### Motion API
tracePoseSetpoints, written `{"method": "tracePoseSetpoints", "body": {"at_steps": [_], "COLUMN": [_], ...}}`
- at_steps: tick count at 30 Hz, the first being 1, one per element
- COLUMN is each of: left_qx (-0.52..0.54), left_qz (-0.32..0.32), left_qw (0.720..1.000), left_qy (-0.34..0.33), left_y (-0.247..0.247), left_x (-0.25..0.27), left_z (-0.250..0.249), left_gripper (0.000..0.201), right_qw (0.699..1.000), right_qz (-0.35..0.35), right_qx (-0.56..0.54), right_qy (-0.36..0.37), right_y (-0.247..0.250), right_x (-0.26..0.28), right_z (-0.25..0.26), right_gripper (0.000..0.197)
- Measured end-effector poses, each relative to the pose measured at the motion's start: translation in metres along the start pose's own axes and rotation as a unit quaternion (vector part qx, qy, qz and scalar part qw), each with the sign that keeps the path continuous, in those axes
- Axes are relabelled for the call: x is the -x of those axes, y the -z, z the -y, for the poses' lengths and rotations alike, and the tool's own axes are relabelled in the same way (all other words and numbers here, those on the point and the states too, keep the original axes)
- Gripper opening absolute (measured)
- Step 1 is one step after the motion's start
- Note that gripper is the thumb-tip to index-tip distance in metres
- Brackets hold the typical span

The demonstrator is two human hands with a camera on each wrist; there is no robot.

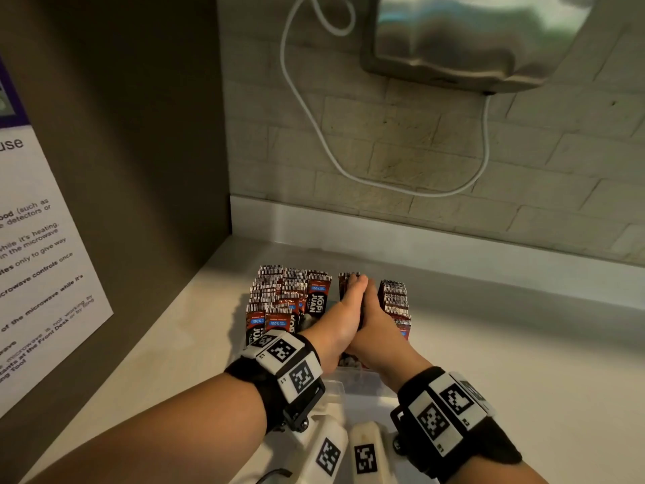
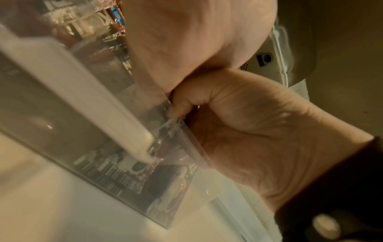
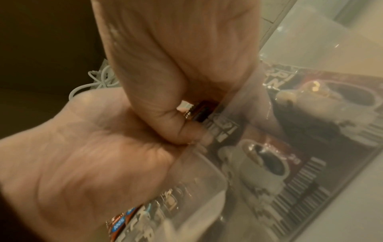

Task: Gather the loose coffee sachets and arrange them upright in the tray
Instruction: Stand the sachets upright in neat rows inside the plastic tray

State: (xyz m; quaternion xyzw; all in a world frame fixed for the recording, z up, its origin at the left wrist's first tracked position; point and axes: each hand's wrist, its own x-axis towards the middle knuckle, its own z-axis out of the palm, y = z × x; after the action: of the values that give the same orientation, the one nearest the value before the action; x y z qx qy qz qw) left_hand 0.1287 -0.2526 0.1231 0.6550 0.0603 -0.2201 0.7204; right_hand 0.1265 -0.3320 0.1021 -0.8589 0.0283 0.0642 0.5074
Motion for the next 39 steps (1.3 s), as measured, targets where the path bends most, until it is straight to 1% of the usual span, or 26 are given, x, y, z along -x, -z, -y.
{"method": "tracePoseSetpoints", "body": {"at_steps": [2, 4, 6, 7, 9, 10, 11, 12, 14, 15, 17, 19, 21, 23, 25, 28, 31, 34, 36, 37, 39], "left_qx": [-0.002, -0.008, -0.016, -0.020, -0.023, -0.027, -0.029, -0.031, -0.030, -0.022, -0.005, 0.018, 0.044, 0.058, 0.057, 0.053, 0.050, 0.051, 0.060, 0.064, 0.067], "left_qz": [0.008, 0.011, 0.020, 0.025, 0.029, 0.029, 0.026, 0.021, -0.001, -0.008, -0.012, -0.008, -0.008, -0.004, -0.015, -0.037, -0.028, -0.012, -0.011, -0.012, -0.012], "left_qw": [1.000, 1.000, 1.000, 0.999, 0.999, 0.999, 0.999, 0.999, 1.000, 1.000, 1.000, 1.000, 0.998, 0.997, 0.997, 0.996, 0.996, 0.997, 0.996, 0.995, 0.995], "left_qy": [-0.006, -0.004, 0.005, 0.009, 0.015, 0.022, 0.023, 0.018, -0.005, -0.014, -0.006, 0.018, 0.043, 0.045, 0.045, 0.061, 0.061, 0.060, 0.068, 0.069, 0.067], "left_y": [0.000, 0.000, 0.001, 0.001, 0.002, 0.002, 0.001, 0.000, 0.000, 0.001, 0.002, 0.005, 0.007, 0.006, 0.004, 0.003, 0.003, 0.005, 0.006, 0.006, 0.006], "left_x": [-0.001, -0.001, -0.002, -0.004, -0.012, -0.013, -0.011, -0.005, 0.007, 0.007, 0.008, 0.009, 0.011, 0.010, 0.011, 0.013, 0.015, 0.015, 0.013, 0.013, 0.015], "left_z": [0.000, 0.000, 0.001, 0.003, 0.009, 0.010, 0.008, 0.003, -0.006, -0.007, -0.007, -0.009, -0.013, -0.014, -0.014, -0.014, -0.017, -0.018, -0.018, -0.018, -0.020], "left_gripper": [0.096, 0.092, 0.093, 0.097, 0.115, 0.119, 0.115, 0.103, 0.071, 0.063, 0.063, 0.068, 0.070, 0.066, 0.061, 0.052, 0.062, 0.073, 0.084, 0.087, 0.085], "right_qw": [1.000, 1.000, 1.000, 1.000, 1.000, 0.999, 0.999, 1.000, 1.000, 1.000, 0.999, 0.999, 0.998, 0.997, 0.997, 0.997, 0.997, 0.997, 0.997, 0.997, 0.997], "right_qz": [0.006, 0.004, 0.006, 0.009, 0.017, 0.019, 0.020, 0.019, 0.016, 0.016, 0.016, 0.015, 0.013, 0.006, -0.003, -0.006, -0.001, -0.003, -0.001, 0.001, -0.001], "right_qx": [-0.001, -0.004, -0.002, 0.006, 0.024, 0.028, 0.026, 0.020, 0.005, 0.001, 0.003, 0.003, -0.003, 0.001, 0.003, 0.001, -0.009, -0.024, -0.033, -0.037, -0.040], "right_qy": [-0.002, -0.002, -0.003, -0.004, -0.004, -0.004, -0.002, -0.002, -0.009, -0.016, -0.029, -0.041, -0.056, -0.071, -0.077, -0.077, -0.079, -0.080, -0.074, -0.069, -0.064], "right_y": [0.002, 0.003, 0.002, 0.002, 0.002, 0.002, 0.001, 0.001, 0.001, 0.002, 0.004, 0.005, 0.006, 0.005, 0.002, 0.000, 0.003, 0.006, 0.008, 0.009, 0.013], "right_x": [0.002, 0.003, 0.004, 0.004, 0.003, 0.003, 0.003, 0.004, 0.005, 0.006, 0.007, 0.008, 0.009, 0.008, 0.006, 0.007, 0.009, 0.012, 0.016, 0.018, 0.019], "right_z": [0.001, 0.003, 0.003, 0.003, 0.004, 0.004, 0.004, 0.005, 0.007, 0.007, 0.008, 0.009, 0.011, 0.012, 0.010, 0.013, 0.015, 0.018, 0.021, 0.023, 0.027], "right_gripper": [0.114, 0.115, 0.116, 0.116, 0.114, 0.114, 0.114, 0.115, 0.120, 0.122, 0.121, 0.118, 0.116, 0.111, 0.105, 0.105, 0.110, 0.111, 0.107, 0.104, 0.097]}}
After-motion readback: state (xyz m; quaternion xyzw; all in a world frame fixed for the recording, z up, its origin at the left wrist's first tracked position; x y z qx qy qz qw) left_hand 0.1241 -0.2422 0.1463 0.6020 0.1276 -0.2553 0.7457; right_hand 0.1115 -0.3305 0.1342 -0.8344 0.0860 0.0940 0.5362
